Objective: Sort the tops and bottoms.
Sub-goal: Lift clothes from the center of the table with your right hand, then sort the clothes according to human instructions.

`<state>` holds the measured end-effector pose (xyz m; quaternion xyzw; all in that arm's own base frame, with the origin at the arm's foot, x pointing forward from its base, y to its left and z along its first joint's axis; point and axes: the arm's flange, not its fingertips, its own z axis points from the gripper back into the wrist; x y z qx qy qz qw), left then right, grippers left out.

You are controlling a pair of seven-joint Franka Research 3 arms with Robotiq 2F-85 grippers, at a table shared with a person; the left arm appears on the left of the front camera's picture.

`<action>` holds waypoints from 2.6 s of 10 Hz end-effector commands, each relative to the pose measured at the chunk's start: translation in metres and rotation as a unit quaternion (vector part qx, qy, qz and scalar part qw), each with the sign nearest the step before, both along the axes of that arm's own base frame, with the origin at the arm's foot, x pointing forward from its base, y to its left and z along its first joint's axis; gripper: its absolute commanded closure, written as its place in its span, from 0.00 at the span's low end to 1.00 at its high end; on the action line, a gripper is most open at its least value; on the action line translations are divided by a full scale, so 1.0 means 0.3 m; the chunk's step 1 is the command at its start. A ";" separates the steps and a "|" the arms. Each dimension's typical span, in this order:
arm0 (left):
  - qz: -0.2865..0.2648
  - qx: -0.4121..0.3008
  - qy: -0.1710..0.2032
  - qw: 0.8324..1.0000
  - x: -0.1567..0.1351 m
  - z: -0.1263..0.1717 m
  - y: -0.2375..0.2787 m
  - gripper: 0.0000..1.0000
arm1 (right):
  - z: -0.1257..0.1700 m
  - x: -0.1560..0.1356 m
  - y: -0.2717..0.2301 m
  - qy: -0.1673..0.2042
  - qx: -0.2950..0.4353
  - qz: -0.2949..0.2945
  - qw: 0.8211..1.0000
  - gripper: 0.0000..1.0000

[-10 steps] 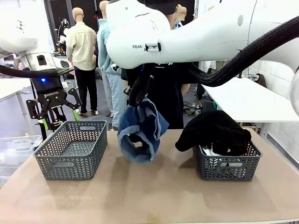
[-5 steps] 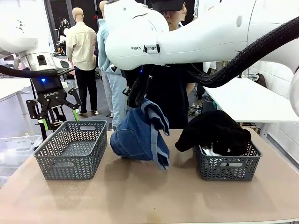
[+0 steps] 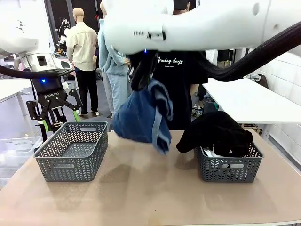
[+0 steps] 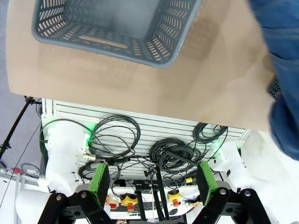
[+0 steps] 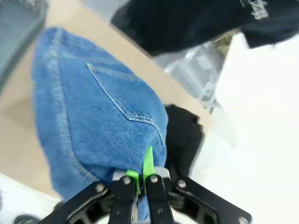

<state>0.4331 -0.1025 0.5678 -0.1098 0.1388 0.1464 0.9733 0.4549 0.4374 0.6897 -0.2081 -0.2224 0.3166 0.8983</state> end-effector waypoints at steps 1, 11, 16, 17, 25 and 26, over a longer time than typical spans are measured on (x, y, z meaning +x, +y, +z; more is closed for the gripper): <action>-0.001 -0.003 0.003 1.000 -0.005 0.007 0.008 0.04 | 0.161 0.003 0.050 -0.042 -0.027 -0.025 0.998 1.00; -0.001 -0.003 0.003 1.000 -0.005 0.007 0.008 0.04 | 0.167 -0.049 -0.035 -0.044 -0.010 -0.021 0.999 1.00; -0.001 -0.003 0.003 1.000 -0.005 0.007 0.008 0.04 | 0.167 -0.049 -0.035 -0.044 -0.010 -0.021 0.999 1.00; -0.001 -0.003 0.003 1.000 -0.005 0.007 0.008 0.04 | 0.167 -0.049 -0.035 -0.044 -0.010 -0.021 0.999 1.00; -0.001 -0.003 0.003 1.000 -0.005 0.007 0.008 0.04 | 0.167 -0.049 -0.035 -0.044 -0.010 -0.021 0.999 1.00; -0.001 -0.003 0.003 1.000 -0.005 0.007 0.008 0.04 | 0.167 -0.049 -0.035 -0.044 -0.010 -0.021 0.999 1.00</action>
